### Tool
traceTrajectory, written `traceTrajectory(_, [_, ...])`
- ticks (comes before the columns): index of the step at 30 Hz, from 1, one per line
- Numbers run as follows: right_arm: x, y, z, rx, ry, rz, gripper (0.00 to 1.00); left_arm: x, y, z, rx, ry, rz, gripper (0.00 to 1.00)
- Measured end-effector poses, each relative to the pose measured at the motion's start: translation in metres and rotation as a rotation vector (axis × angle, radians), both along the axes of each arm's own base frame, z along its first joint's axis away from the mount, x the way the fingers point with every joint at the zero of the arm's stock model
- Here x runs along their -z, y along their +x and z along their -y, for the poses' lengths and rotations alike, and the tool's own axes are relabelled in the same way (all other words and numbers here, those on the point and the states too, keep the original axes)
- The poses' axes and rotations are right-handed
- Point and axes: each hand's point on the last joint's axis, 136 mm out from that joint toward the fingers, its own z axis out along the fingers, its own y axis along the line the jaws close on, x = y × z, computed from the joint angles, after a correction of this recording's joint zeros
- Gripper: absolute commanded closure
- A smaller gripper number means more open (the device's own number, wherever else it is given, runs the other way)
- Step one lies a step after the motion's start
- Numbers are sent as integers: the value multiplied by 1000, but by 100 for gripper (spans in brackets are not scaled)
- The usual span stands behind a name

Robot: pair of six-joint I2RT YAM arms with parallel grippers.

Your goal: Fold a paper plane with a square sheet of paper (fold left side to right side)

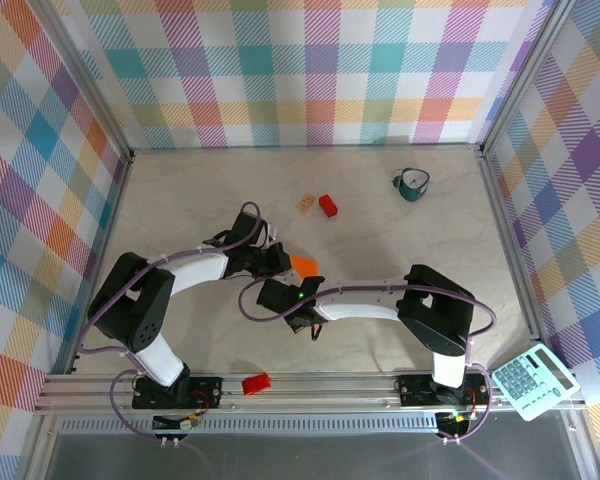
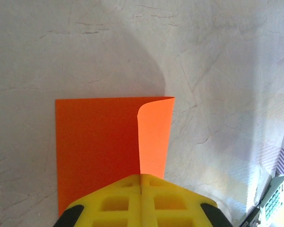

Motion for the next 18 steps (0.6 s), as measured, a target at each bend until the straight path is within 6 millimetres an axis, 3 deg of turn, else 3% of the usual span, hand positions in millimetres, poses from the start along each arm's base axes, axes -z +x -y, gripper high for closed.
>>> traceTrajectory(8, [17,-2,15,20,3,-49,100,-16,6,-11,-19,-6,40,72])
traceTrajectory(18, [5,-2,27,29,228,-152,100,-48,22,-64,-125,-46,115,67])
